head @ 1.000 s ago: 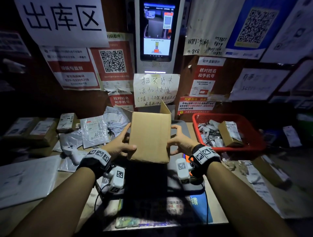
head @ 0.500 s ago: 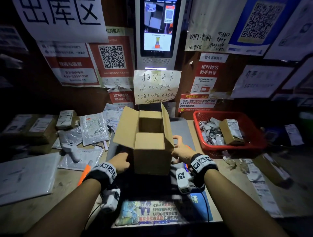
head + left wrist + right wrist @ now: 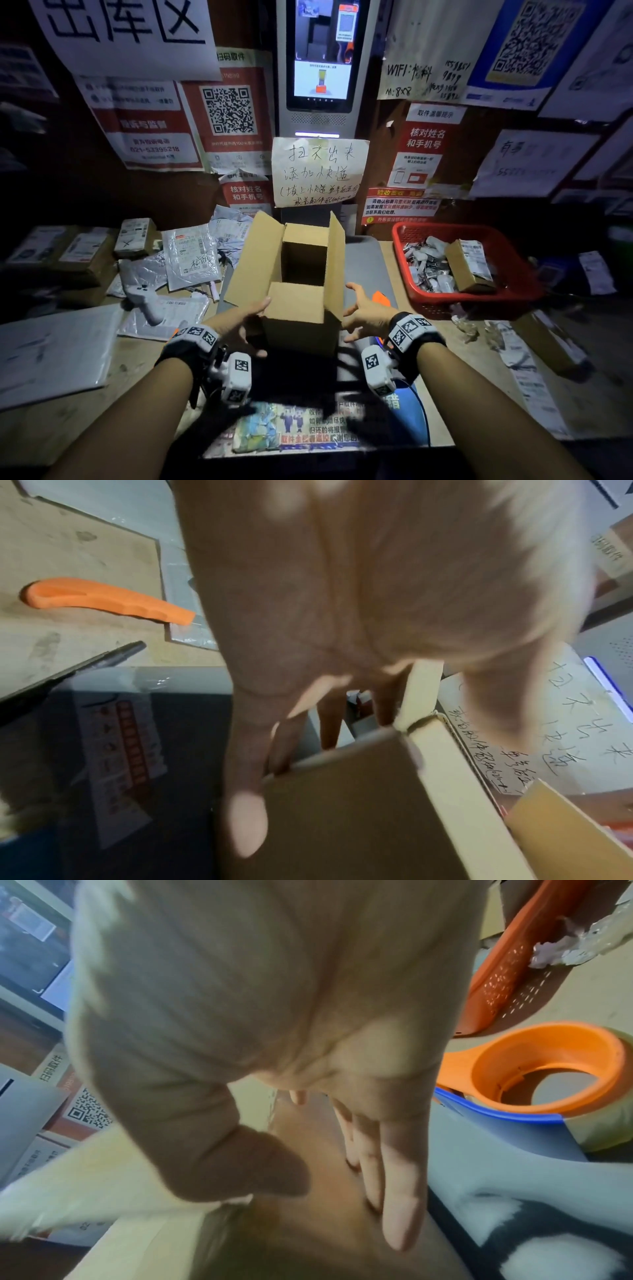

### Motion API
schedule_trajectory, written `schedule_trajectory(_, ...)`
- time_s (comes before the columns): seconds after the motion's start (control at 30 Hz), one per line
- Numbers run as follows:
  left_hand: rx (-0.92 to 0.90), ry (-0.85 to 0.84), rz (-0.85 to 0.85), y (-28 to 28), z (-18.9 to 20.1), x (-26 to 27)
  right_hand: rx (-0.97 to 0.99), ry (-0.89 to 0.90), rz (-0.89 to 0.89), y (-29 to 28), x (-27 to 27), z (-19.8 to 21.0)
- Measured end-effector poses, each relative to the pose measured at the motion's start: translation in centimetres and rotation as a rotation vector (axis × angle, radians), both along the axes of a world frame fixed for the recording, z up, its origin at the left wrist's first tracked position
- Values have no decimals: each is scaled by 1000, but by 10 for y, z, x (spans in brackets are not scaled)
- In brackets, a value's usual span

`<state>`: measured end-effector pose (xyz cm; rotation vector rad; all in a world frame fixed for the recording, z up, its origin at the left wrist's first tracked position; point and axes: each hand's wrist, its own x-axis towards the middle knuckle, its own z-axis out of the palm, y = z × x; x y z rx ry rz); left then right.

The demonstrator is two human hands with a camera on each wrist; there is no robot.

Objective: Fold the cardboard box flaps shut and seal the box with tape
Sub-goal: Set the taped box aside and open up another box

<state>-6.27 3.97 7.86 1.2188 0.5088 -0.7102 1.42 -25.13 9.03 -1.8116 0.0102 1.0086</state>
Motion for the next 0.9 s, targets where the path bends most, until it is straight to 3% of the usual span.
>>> schedule_trajectory(0.13,245,-134,394,7,-8,20,-1,42,-45,11,-3,5)
schedule_trajectory(0.23,309,-105,540,11,-17,28,-126,-151,-183,16,7,3)
schedule_trajectory(0.4,345,53,408,-6,-3,31,-206,-371,-320,14,38,3)
schedule_trajectory(0.53,675,-36,243,16,-57,63,-248,-494,-307,19,60,23)
schedule_trajectory(0.63,756,-117,232,42,-102,91,-250,-524,-308,18,72,30)
schedule_trajectory(0.8,779,-265,333,19,-44,83,-215,-502,-340,18,87,13)
schedule_trajectory(0.9,818,-250,426,2,-13,84,-161,-458,-440,15,96,10)
